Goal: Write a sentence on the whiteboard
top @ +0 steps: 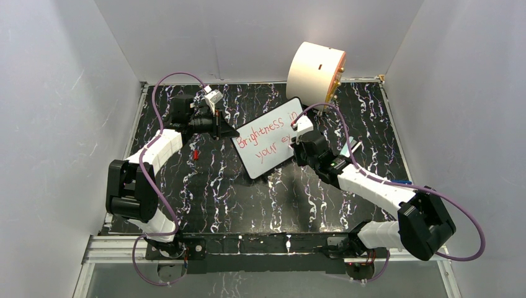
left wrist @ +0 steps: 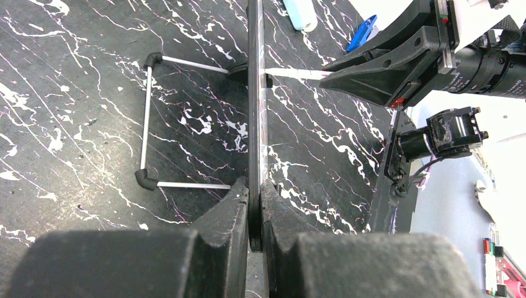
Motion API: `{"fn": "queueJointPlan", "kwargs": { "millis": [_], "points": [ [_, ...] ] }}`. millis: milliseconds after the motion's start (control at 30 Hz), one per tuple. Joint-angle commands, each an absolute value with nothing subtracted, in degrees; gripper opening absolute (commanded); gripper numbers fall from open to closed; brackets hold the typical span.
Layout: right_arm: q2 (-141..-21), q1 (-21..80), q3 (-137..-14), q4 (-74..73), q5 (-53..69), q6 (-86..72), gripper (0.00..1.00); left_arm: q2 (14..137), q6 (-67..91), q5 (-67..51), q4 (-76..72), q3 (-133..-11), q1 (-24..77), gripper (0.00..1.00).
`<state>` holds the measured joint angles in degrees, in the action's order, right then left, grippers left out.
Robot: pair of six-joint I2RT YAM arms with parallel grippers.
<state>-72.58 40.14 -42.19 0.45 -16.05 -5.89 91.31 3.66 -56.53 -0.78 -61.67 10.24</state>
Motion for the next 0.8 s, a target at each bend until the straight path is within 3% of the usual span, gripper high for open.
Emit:
{"fn": "queueJointPlan", "kwargs": {
  "millis": [0,767],
  "points": [
    [-71.7,40.2,-42.0,0.9,-13.8,-6.5,0.0,94.2,0.8,-52.6,4.5,-60.4,12.1,0.0],
    [-69.1,37.4,-44.0,5.5,-18.7,-2.2,0.0,94.0,0.4,-52.0,4.8,-60.4,12.4,0.0]
  ]
}}
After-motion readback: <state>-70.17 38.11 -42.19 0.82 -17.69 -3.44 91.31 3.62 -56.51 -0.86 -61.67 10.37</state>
